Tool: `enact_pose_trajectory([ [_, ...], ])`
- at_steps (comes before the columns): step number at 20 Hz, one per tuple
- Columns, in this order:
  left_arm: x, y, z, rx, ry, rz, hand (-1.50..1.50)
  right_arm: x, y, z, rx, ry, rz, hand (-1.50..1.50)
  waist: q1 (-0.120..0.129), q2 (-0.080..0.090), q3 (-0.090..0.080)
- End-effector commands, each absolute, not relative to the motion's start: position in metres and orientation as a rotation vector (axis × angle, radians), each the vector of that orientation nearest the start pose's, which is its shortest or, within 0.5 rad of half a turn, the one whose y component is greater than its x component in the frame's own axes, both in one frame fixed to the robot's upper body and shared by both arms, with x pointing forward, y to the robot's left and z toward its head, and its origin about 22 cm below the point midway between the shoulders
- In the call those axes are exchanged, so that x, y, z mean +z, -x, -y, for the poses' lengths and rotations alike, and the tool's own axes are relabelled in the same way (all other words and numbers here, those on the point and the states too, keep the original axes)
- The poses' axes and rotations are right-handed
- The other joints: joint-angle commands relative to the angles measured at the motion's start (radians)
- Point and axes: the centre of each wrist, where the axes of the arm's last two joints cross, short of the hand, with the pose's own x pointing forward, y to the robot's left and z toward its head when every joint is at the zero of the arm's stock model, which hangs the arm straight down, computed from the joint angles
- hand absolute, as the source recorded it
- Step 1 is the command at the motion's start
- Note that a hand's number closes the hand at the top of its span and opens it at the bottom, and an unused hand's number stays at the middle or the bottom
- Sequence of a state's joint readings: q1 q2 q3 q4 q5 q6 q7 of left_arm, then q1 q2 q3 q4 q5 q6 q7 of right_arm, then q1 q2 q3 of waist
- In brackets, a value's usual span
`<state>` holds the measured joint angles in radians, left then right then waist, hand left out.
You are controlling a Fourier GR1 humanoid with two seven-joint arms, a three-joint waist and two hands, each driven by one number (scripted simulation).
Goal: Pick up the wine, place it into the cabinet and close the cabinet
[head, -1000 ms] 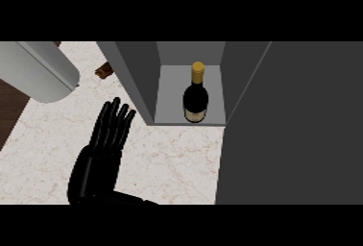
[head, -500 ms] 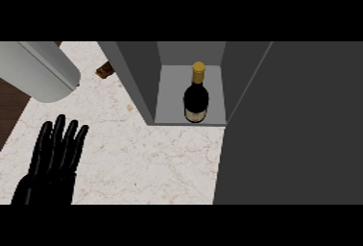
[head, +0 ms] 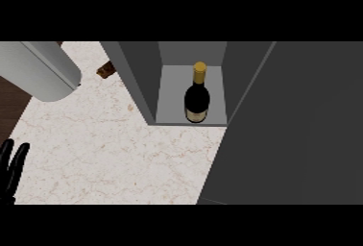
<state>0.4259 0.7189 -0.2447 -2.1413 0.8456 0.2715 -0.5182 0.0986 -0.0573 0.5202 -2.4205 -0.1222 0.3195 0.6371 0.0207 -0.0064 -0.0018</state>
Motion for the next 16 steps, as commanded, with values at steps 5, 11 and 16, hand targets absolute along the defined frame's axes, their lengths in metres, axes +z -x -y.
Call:
enact_pose_trajectory([
  [5, 0.092, -0.107, -0.335, 0.201, 0.208, 1.944, -1.50, 0.178, -0.129, 0.097, 0.777, -0.513, 1.731, 1.50, 0.010, -0.002, 0.000],
  [11, 0.101, -0.103, -0.346, 0.192, 0.221, 1.960, -1.50, 0.190, -0.144, 0.054, 0.822, -0.420, 1.780, 1.50, 0.010, 0.001, 0.000],
  [16, 0.119, -0.106, -0.364, 0.175, 0.240, 1.949, -1.50, 0.207, -0.172, 0.031, 0.730, -0.407, 1.791, 1.50, 0.010, 0.004, 0.000],
])
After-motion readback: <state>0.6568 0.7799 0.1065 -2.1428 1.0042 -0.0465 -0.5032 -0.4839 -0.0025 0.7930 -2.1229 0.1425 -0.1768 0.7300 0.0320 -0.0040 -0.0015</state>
